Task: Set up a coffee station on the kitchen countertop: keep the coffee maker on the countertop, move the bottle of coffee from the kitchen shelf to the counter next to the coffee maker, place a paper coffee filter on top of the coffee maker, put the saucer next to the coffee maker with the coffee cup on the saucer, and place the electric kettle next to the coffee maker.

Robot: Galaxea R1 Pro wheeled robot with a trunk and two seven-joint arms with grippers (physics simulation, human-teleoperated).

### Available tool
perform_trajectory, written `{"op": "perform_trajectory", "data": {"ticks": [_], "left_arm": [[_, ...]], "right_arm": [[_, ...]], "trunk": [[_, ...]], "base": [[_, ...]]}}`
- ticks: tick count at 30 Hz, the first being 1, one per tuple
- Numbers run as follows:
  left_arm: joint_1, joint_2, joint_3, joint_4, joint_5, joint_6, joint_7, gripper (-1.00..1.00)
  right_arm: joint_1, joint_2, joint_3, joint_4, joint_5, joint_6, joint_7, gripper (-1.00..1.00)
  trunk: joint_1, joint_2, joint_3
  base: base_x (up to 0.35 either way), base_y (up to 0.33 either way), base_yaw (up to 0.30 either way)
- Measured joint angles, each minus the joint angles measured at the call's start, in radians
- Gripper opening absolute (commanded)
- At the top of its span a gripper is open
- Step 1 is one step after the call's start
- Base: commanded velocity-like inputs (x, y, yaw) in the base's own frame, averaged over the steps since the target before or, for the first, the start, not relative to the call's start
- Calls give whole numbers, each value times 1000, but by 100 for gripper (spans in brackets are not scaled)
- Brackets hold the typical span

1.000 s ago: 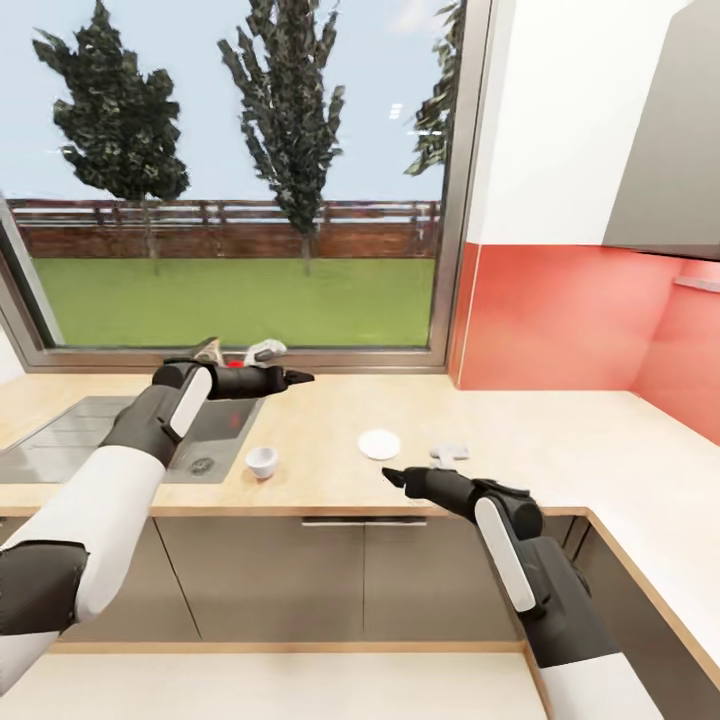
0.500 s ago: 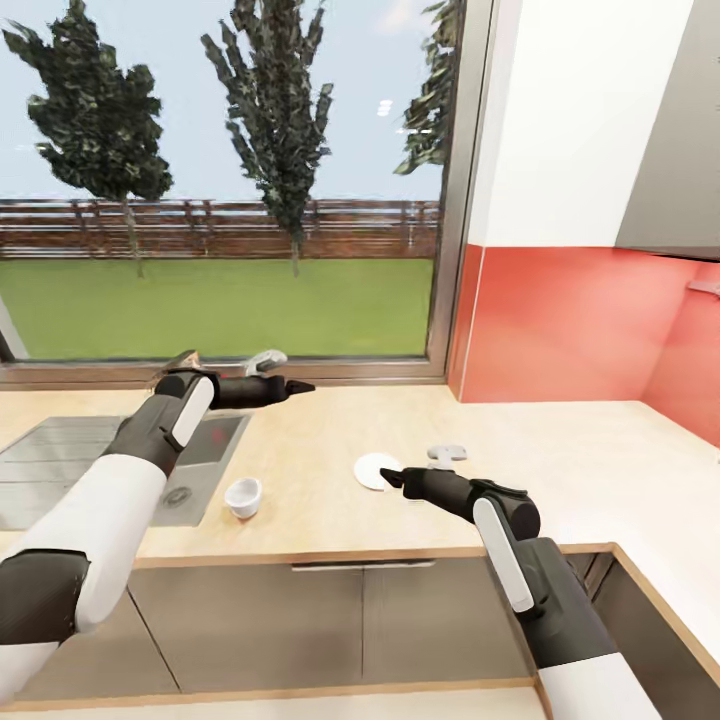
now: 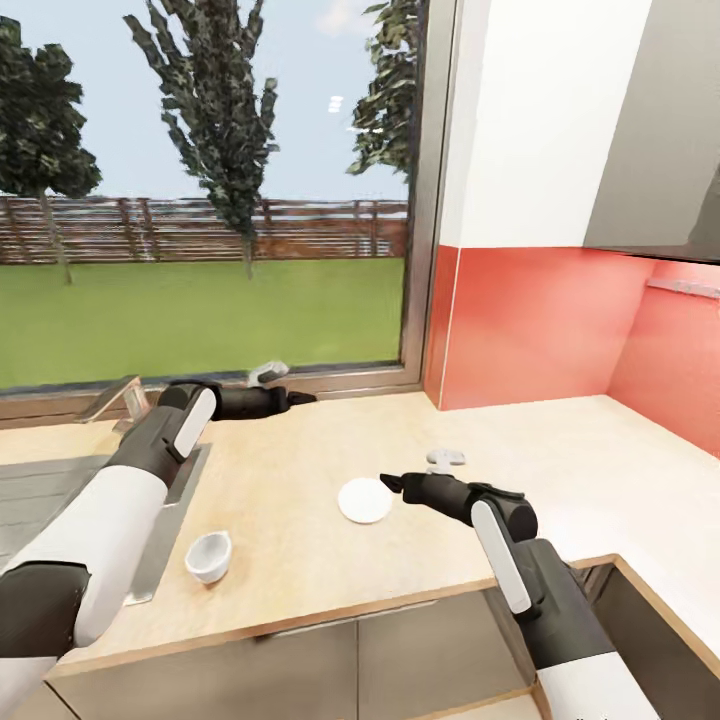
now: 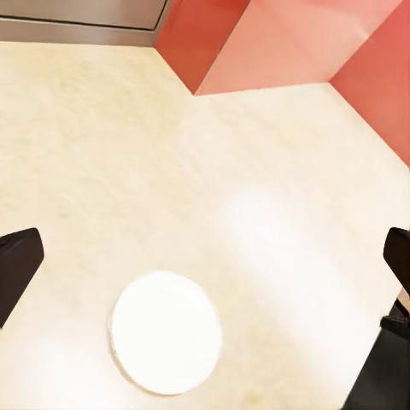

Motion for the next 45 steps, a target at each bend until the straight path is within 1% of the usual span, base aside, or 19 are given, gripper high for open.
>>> {"op": "perform_trajectory", "data": {"ticks": [5, 11, 18, 21, 24, 26, 35, 39, 42, 45], "left_arm": [[25, -1, 0, 0, 0, -2, 0, 100], [50, -2, 0, 0, 1, -3, 0, 100], [77, -21, 1, 0, -6, -4, 1, 100], [84, -31, 1, 0, -7, -9, 1, 100], [95, -45, 1, 0, -10, -27, 1, 100], [99, -50, 1, 0, -10, -41, 0, 100], [105, -60, 1, 3, -12, -60, 2, 100], [106, -65, 1, 3, -11, -61, 2, 100], [121, -68, 1, 3, -8, -61, 2, 100], [136, -71, 1, 2, -8, -61, 2, 100]], "right_arm": [[0, 0, 2, 38, -2, 0, 0, 100], [0, 0, 4, 50, -2, 2, 1, 100], [1, 1, 8, 80, -3, 4, 1, 100], [1, 2, 9, 84, -3, 4, 1, 100], [1, 2, 9, 85, -4, 5, 2, 100], [2, 2, 9, 85, -3, 5, 2, 100], [3, 1, 8, 88, -2, 5, 2, 100], [4, 0, 8, 120, -1, 5, 2, 100], [4, 2, 9, 171, -2, 5, 2, 100], [4, 3, 19, 215, -3, 4, 2, 100]], "trunk": [[0, 0, 0], [0, 0, 0], [0, 0, 0], [0, 0, 0], [0, 0, 0], [0, 0, 0], [0, 0, 0], [0, 0, 0], [0, 0, 0], [0, 0, 0]], "base": [[255, 216, -57], [88, 67, -8], [19, 4, -1], [134, -87, 0], [198, -144, 0], [219, -163, 0], [192, -149, 0], [46, -32, 0], [12, -8, 0], [4, -3, 0]]}}
